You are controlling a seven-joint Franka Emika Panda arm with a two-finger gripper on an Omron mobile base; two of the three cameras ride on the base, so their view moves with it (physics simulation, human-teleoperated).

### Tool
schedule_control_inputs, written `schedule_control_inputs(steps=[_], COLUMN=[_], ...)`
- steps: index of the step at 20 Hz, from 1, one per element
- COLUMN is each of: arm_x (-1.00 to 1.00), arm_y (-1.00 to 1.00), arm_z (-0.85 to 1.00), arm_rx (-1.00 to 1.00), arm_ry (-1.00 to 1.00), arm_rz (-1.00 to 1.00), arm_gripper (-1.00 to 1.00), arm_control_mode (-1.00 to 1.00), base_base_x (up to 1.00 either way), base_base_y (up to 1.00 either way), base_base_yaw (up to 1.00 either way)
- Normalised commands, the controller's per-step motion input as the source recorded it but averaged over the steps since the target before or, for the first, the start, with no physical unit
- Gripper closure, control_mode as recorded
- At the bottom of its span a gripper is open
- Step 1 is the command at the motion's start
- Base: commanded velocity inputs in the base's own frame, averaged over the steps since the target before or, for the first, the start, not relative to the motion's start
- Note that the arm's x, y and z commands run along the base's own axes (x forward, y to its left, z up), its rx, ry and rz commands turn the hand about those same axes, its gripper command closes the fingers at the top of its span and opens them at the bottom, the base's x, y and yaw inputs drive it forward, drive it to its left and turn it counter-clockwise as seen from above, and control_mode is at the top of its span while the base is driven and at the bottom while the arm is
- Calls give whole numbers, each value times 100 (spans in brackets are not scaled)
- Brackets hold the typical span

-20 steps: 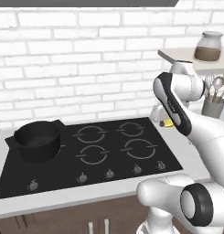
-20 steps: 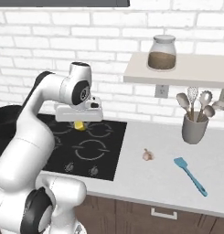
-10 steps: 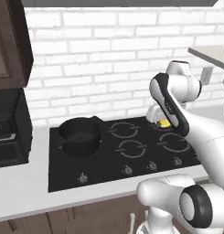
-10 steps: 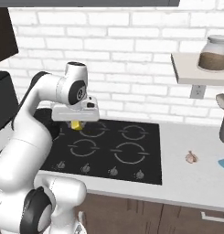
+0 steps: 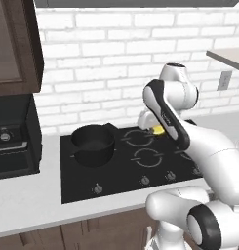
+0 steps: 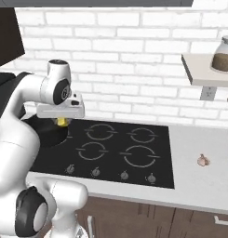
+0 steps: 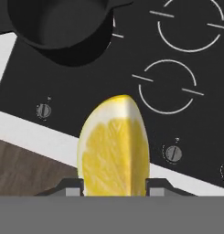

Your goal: Put the garlic and lemon wedge in the pot. Retrieve the spatula and lightly stir the vegetables in the pot.

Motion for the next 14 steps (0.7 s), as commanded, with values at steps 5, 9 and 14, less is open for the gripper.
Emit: schedule_control_inputs(steps=[5, 9, 14], arm_x=[68, 95, 75], arm_y=[86, 85, 72], arm_z=[-5, -26, -37], arm_rx=[4, 2, 2], arm_ry=[-4, 0, 0], arm_rz=[1, 0, 0], arm_gripper=[100, 100, 100], arm_control_mode=[-100, -100, -100], base_base_x=[0, 0, 0], base_base_y=[0, 0, 0], base_base_yaw=[0, 0, 0])
